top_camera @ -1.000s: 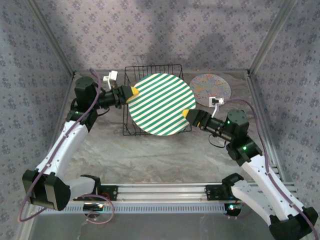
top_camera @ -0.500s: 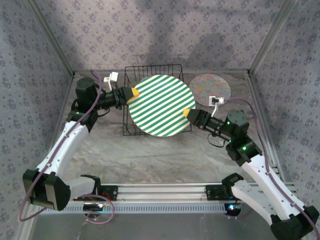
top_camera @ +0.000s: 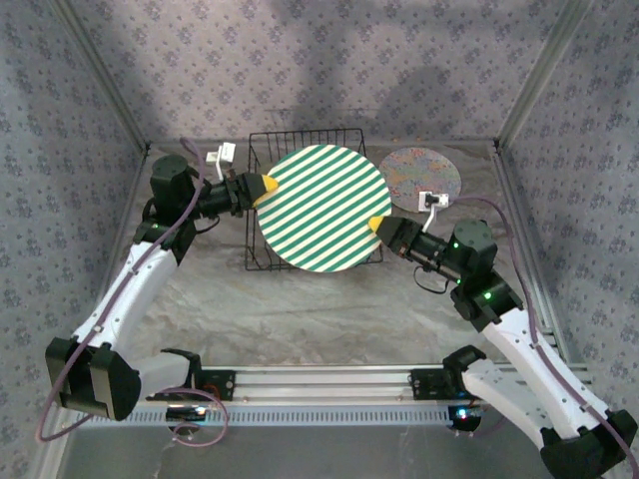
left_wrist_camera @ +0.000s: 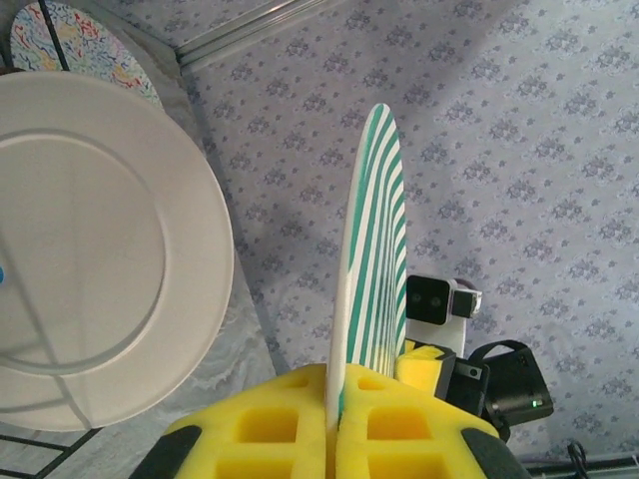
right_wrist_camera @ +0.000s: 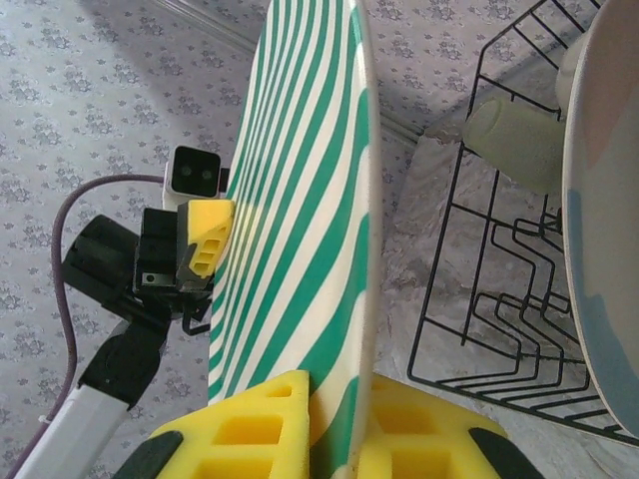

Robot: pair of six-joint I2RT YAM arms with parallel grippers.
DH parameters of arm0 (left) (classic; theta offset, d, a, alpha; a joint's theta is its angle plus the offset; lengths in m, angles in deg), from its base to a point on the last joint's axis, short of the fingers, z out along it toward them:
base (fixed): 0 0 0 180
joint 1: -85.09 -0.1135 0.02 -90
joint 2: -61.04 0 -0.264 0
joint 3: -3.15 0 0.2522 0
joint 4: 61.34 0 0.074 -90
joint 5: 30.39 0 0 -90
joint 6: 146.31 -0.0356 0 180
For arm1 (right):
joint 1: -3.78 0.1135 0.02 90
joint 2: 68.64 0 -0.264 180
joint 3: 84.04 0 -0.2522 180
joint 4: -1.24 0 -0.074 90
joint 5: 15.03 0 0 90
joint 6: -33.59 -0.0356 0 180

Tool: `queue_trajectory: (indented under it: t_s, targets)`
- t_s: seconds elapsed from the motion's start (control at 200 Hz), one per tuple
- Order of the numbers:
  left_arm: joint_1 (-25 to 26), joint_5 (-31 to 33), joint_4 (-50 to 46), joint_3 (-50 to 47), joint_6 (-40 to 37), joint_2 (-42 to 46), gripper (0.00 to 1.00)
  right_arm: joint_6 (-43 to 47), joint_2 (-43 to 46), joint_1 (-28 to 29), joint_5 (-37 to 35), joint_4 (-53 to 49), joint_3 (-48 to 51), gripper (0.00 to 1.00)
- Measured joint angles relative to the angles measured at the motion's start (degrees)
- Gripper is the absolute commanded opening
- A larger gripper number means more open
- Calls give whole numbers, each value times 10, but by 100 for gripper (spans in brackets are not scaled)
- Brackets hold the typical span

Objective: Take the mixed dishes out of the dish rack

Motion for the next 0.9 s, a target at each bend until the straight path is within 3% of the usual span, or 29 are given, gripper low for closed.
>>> queue_trajectory:
  t_s: [0.05,0.115,0.25,0.58,0.899]
  targets:
    - [0,2,0,0,-3,0,23,-2,-1,0,0,0,0,0]
    - [0,7,-7,-1,-5,0,45,3,-2,1,2,2,0,0]
    - [1,8,-17,-4,-9,0,99,14,-2,3,4,-9,-1,0]
    - [1,24,-70,-1,-68,35,99,13,-17,-33,24,-25,-10,0]
    - [1,41,-181,22,-176,98,99,-19,-49,-145,32,-7,-30,0]
